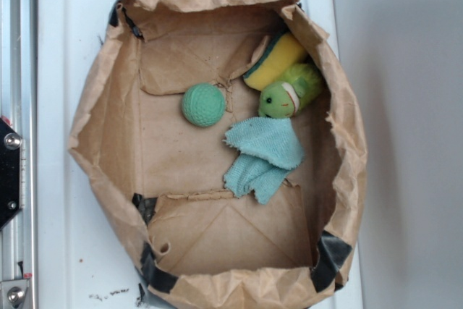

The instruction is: Grab the green ball.

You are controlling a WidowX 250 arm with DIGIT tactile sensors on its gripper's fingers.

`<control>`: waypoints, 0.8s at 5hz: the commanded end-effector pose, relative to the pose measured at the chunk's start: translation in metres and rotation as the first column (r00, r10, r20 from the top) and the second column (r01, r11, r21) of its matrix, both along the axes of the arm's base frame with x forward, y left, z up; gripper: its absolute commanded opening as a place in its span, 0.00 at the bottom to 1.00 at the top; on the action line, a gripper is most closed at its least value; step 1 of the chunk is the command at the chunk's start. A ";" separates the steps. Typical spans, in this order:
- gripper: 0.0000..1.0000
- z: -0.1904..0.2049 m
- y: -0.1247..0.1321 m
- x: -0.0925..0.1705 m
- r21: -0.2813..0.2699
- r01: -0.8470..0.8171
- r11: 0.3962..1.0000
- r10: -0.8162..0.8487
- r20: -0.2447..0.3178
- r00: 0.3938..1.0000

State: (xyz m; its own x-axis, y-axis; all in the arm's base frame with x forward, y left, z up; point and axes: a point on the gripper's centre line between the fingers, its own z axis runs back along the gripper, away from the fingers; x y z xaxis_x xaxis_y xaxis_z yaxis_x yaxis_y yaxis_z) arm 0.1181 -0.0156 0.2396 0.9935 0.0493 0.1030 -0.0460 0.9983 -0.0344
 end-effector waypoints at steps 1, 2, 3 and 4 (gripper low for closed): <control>1.00 0.000 0.000 0.000 0.000 0.000 1.000 0.000 0.000 1.000; 1.00 -0.021 -0.004 0.047 0.058 -0.022 0.998 0.021 0.015 1.000; 1.00 -0.035 -0.005 0.087 0.089 -0.047 0.995 0.048 -0.011 0.999; 1.00 -0.046 0.004 0.115 0.071 -0.040 0.997 0.040 -0.001 0.999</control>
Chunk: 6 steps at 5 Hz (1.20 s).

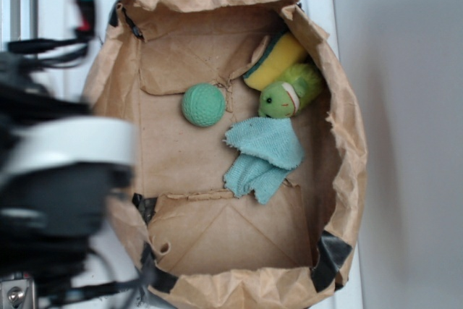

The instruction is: Grab the green ball.

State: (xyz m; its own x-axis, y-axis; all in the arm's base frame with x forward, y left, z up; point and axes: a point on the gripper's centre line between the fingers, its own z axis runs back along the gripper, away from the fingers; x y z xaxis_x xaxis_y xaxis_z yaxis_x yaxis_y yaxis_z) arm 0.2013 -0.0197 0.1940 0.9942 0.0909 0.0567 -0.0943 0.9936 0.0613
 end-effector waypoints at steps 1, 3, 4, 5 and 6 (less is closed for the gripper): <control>1.00 -0.008 0.023 0.042 -0.036 0.083 0.996 -0.080 0.078 0.994; 1.00 -0.026 0.040 0.055 -0.049 0.271 0.961 -0.262 0.135 0.956; 1.00 -0.043 0.044 0.065 -0.056 0.306 0.950 -0.297 0.129 0.946; 1.00 -0.059 0.060 0.068 -0.071 0.306 0.949 -0.298 0.105 0.949; 1.00 -0.077 0.078 0.074 -0.060 0.280 0.958 -0.275 0.079 0.958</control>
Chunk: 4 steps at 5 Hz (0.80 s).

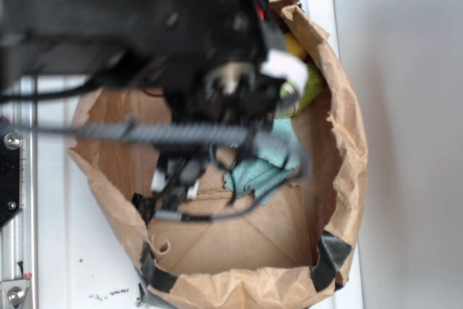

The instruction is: Grab the green ball.

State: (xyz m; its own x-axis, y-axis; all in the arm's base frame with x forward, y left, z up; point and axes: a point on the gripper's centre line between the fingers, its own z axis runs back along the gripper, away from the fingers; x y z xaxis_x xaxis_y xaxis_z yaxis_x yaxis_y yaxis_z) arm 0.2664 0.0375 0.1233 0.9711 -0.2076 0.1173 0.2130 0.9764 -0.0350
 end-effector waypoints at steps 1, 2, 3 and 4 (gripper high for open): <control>1.00 -0.018 0.031 0.024 0.016 -0.041 0.999 0.041 0.014 0.999; 0.94 -0.027 0.036 0.034 0.001 -0.050 0.999 0.050 0.023 0.998; 1.00 -0.032 0.037 0.044 0.030 -0.070 0.997 0.069 0.024 0.997; 1.00 -0.039 0.021 0.053 0.036 -0.049 0.998 0.048 0.034 0.998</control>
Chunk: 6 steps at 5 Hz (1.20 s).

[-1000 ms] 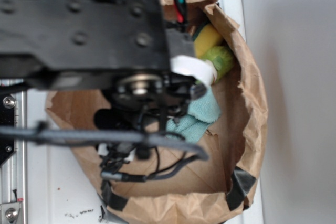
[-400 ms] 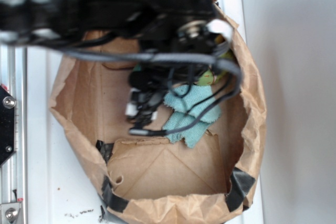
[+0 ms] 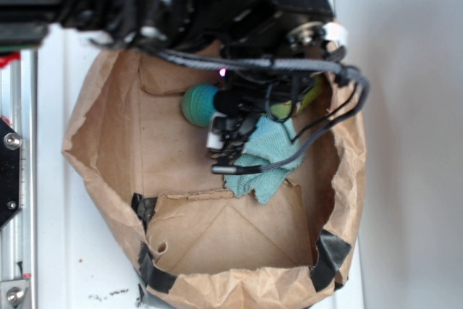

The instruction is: Grab the green ball.

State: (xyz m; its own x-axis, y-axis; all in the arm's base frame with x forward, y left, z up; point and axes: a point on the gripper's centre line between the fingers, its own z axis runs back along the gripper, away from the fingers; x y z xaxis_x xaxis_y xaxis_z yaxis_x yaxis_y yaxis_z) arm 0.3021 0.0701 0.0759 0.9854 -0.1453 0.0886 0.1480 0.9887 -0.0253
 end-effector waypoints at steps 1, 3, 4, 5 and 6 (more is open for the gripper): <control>1.00 -0.013 -0.018 0.018 0.069 0.028 0.997 -0.029 0.014 0.999; 1.00 -0.052 -0.021 0.011 0.140 0.039 0.989 -0.024 -0.106 0.994; 1.00 -0.060 -0.038 0.000 0.167 0.107 0.980 -0.083 -0.144 0.986; 0.00 -0.052 -0.040 -0.001 0.189 0.094 0.977 -0.073 -0.116 0.991; 0.00 -0.040 -0.040 0.001 0.190 0.098 0.977 -0.083 -0.086 0.993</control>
